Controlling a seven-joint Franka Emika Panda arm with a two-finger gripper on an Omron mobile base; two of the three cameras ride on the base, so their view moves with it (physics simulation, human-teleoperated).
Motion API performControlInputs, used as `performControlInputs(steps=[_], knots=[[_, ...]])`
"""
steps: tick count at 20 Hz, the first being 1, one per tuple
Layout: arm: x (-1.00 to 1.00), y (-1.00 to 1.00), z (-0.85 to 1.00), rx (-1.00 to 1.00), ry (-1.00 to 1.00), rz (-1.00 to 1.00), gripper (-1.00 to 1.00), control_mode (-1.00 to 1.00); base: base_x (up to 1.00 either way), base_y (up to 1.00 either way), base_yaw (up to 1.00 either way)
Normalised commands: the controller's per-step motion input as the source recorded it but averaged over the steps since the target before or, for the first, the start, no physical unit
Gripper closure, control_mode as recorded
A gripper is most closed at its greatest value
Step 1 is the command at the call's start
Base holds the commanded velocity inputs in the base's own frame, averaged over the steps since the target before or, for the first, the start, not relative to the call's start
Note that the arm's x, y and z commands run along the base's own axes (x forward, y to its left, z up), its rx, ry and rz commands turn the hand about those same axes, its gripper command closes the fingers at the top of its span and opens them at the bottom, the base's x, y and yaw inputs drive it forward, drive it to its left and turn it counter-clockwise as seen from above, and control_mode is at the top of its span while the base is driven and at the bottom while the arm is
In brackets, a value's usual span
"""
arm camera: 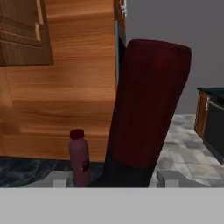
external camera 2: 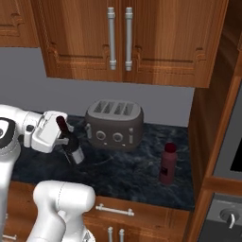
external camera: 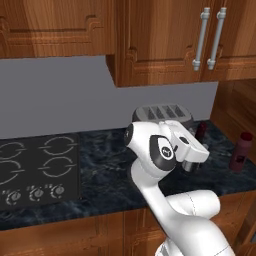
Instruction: There is a wine glass and glass cup on the dining counter. Place the wine bottle next to the wine glass and the juice bottle next to the glass cup.
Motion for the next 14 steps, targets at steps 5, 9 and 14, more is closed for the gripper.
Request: performControlInputs(steps=[5,9,14], knots=[[0.0,0.0,0.0,0.0,0.0,0.0,1.0,1.0,-0.52,0.12,0.4],[0.0,0.0,0.0,0.0,0.0,0.0,1.0,1.0,-0.27,0.13,0.8],[0.0,0.0,0.0,0.0,0.0,0.0,1.0,1.0,-0.08,0.05,0.95]])
